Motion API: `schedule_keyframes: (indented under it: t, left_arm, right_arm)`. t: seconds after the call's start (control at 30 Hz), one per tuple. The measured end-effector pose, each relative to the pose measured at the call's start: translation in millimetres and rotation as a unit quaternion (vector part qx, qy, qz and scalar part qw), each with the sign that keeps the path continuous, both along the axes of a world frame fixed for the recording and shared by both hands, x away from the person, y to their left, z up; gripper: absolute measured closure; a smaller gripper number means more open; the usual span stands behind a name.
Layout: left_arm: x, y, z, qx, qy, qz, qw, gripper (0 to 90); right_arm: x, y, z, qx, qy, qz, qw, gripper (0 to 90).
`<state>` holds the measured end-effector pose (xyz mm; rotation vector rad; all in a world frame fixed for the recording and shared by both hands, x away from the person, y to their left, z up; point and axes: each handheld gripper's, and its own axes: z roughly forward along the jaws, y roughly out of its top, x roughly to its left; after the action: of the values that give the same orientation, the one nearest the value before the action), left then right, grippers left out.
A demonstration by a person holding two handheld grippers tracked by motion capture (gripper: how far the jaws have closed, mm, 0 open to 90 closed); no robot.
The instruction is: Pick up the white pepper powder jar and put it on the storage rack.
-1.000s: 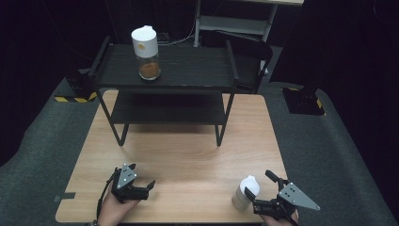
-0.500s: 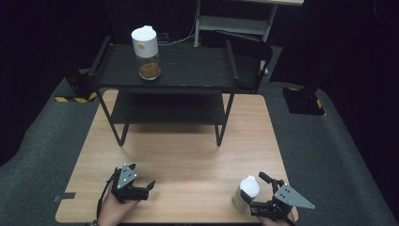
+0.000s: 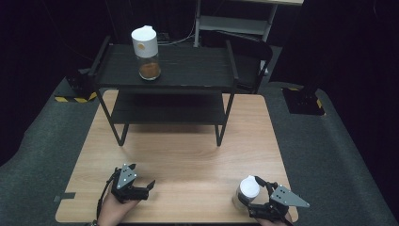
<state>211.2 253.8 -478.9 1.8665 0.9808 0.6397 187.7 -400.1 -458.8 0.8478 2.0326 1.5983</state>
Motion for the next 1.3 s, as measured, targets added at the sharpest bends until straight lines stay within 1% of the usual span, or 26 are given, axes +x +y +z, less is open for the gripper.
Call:
schedule_keyframes:
  t: [0.07, 0.13, 0.23, 0.3, 0.37, 0.4, 0.5, 0.57, 0.97, 1.17, 1.3]
  left_arm:
    - [0.0, 0.0, 0.0, -0.001, 0.001, 0.000, 1.0000, 0.6]
    - [-0.2, 0.2, -0.3, -0.002, 0.000, 0.000, 1.0000, 0.6]
    - [0.3, 0.6, -0.2, -0.003, 0.001, -0.001, 1.0000, 0.7]
    - [0.6, 0.6, 0.1, -0.002, 0.002, -0.001, 1.0000, 0.7]
    - [0.4, 0.7, -0.2, -0.002, 0.001, -0.002, 1.0000, 0.7]
    - [0.7, 0.9, 0.0, -0.003, 0.002, -0.001, 1.0000, 0.7]
    - [0.8, 1.3, -0.1, -0.003, 0.002, -0.002, 1.0000, 0.7]
    - [0.8, 1.4, -0.1, -0.003, 0.002, -0.002, 1.0000, 0.7]
    - [1.0, 1.5, 0.0, -0.002, 0.002, -0.003, 1.0000, 0.8]
    - [0.9, 2.6, -0.4, -0.005, 0.001, -0.005, 1.0000, 0.8]
    - [0.4, 3.1, -0.8, -0.005, -0.001, -0.006, 1.0000, 0.8]
  right_arm:
    - [0.6, 1.3, 0.0, -0.001, 0.003, 0.002, 1.0000, 12.9]
    - [-2.2, 3.1, -1.6, -0.001, 0.002, -0.002, 1.0000, 13.3]
    - [-3.4, 4.1, -2.2, -0.010, 0.005, -0.004, 0.9999, 15.5]
    - [-4.1, 3.6, -4.1, -0.010, 0.009, -0.006, 0.9999, 17.7]
    - [-4.1, 4.5, -4.6, -0.021, 0.009, -0.007, 0.9997, 19.9]
    - [-3.3, 4.7, -4.7, -0.025, 0.010, -0.005, 0.9996, 21.9]
    - [-0.7, 4.2, -6.5, -0.028, 0.014, 0.001, 0.9995, 26.9]
    - [-0.6, 4.8, -6.6, -0.032, 0.012, 0.004, 0.9994, 28.7]
    - [-4.8, 9.5, -6.7, -0.038, 0.001, -0.005, 0.9992, 29.8]
    - [-4.9, 10.7, -6.3, -0.036, 0.003, -0.009, 0.9993, 30.0]
    - [-5.2, 14.3, -5.5, -0.042, -0.002, -0.012, 0.9990, 30.0]
